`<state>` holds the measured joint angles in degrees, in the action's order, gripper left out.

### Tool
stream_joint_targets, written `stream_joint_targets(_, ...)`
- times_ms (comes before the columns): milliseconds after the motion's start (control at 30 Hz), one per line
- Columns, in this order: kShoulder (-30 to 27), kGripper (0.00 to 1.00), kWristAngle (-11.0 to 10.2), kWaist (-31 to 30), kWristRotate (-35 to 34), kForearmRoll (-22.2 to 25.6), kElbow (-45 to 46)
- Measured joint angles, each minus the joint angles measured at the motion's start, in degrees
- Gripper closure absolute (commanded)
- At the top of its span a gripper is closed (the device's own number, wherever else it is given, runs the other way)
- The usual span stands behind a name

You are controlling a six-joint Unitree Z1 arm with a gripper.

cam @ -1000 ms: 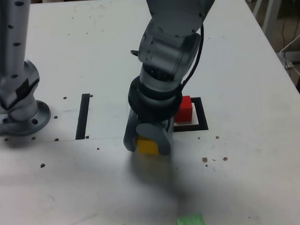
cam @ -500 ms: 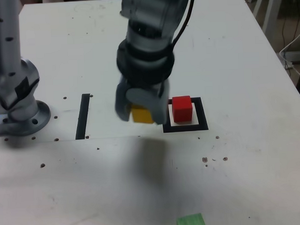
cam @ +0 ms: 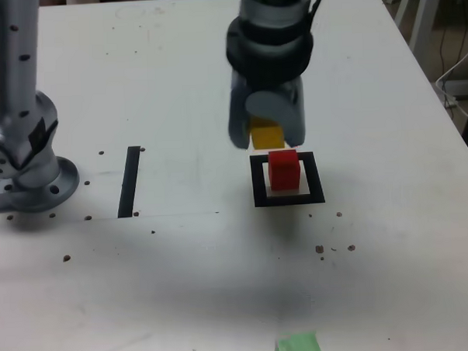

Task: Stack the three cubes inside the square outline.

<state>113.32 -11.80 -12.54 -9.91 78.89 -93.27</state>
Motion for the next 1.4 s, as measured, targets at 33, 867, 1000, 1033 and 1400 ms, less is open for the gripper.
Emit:
stream_joint_targets(33, 0.5, 0.82, 0.0, 0.4, 0.2, -0.2, -0.1)
stream_joint_targets(867, 5.6, 0.82, 4.1, 3.4, 1.7, -3.9, -0.2)
stream_joint_targets(1000, 5.6, 0.80, 4.2, 3.4, 1.7, -3.9, -0.2)
stream_joint_targets(1033, 5.6, 0.79, 4.2, 3.4, 1.7, -3.9, -0.2)
stream_joint_targets(1400, 5.6, 0.09, 4.1, 3.5, 2.6, -3.8, -0.1)
